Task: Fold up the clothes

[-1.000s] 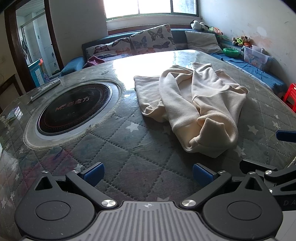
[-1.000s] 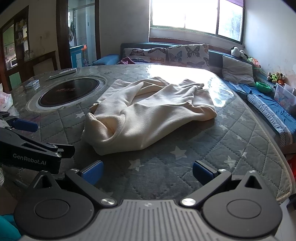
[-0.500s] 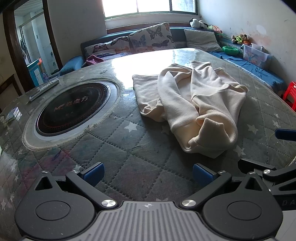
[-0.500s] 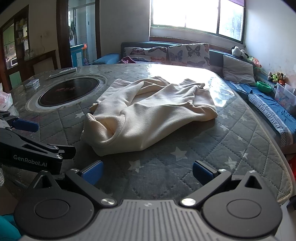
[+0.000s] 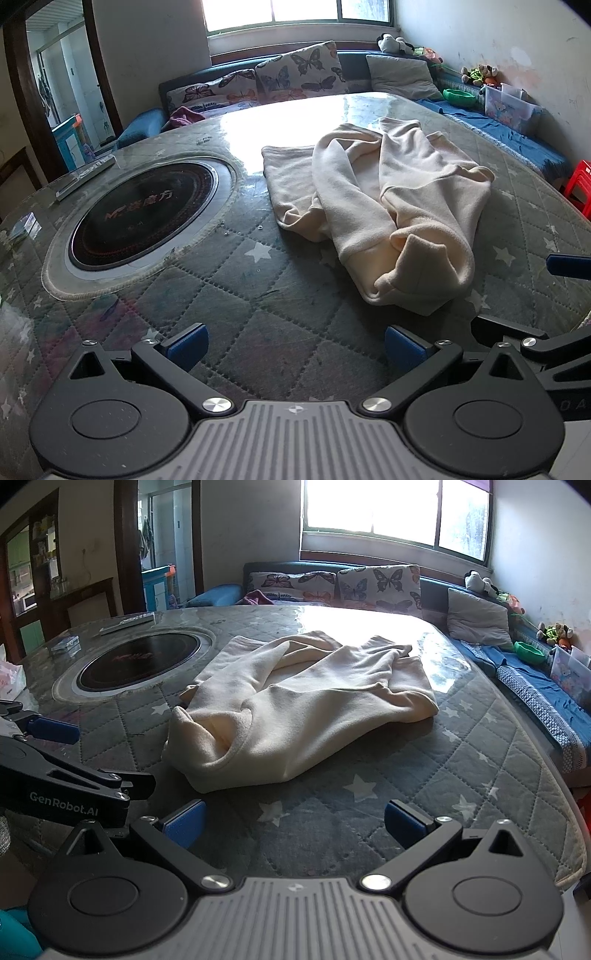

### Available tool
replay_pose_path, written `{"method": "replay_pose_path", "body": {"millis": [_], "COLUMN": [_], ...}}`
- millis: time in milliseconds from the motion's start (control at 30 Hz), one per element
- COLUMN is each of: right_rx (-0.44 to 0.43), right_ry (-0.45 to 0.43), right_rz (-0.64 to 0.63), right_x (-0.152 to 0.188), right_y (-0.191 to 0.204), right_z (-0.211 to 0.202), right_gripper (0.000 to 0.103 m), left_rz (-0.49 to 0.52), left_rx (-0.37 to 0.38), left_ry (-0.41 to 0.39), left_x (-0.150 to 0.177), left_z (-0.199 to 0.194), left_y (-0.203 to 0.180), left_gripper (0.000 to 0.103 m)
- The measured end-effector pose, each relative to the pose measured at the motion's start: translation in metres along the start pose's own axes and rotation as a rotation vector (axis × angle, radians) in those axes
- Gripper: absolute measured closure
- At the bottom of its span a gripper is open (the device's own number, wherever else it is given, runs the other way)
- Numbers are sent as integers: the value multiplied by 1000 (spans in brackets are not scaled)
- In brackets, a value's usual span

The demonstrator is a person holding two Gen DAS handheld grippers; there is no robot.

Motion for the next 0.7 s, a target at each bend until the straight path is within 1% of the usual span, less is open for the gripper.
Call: {"method": "replay_pose_path", "body": {"millis": [700], "right_rx": [-4], "right_ry": [3], "right_rz": [-1], "right_x": [-4], "right_y": [0], "right_z": [2], "right_gripper": [0], "left_rz": [0], "left_rx": [5], "left_ry": [7], "left_x": [-3], "left_z": [1], "left_y": [2], "left_gripper": [0]}}
Point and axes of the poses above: each gripper's, at about its wrist camera, not at the fingertips, and z roughly the way its jaws point, y to its left, x to its underside, the point moved 1 cm from there along z, roughly the way its jaws point, and after that the axes turned 2 degrees about z, right-handed, at the moved point
